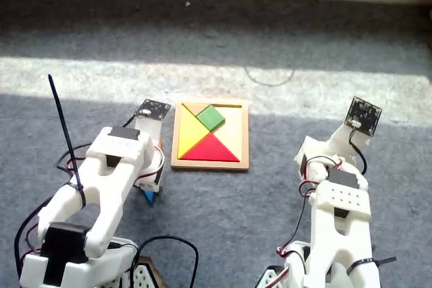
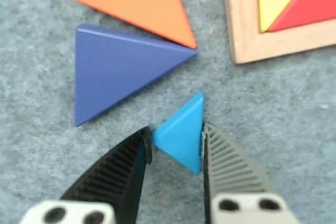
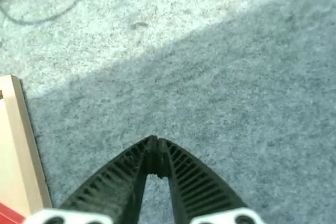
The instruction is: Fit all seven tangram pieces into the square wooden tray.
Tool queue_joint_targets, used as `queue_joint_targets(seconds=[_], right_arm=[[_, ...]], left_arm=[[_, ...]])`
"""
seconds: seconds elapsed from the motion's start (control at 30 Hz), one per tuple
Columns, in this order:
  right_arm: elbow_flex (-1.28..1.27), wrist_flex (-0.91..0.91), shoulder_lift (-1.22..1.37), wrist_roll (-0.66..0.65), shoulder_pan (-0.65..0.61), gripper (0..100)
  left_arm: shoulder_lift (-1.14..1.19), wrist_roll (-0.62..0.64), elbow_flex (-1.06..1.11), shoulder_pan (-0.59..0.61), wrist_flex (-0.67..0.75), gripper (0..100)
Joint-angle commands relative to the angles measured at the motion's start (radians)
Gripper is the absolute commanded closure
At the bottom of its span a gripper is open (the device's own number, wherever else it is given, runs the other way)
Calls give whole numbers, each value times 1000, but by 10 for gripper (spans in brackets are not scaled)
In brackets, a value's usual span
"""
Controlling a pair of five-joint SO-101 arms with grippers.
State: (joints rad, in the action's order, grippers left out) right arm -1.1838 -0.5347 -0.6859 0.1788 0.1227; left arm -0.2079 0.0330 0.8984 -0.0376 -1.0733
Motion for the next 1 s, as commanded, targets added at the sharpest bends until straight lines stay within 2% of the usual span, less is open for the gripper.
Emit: queue_joint_targets(seconds=[0.0,0.37,0.73,0.97], right_arm=[[5,16,-30,-12,-16,988],[5,16,-30,-12,-13,988],[7,16,-30,-12,-13,988],[8,16,-30,-12,-10,988]], left_arm=[[-7,2,-19,-13,12,902],[-22,0,-44,-45,11,902],[-286,2,-42,-47,-32,899],[-278,11,-140,-176,-34,899]])
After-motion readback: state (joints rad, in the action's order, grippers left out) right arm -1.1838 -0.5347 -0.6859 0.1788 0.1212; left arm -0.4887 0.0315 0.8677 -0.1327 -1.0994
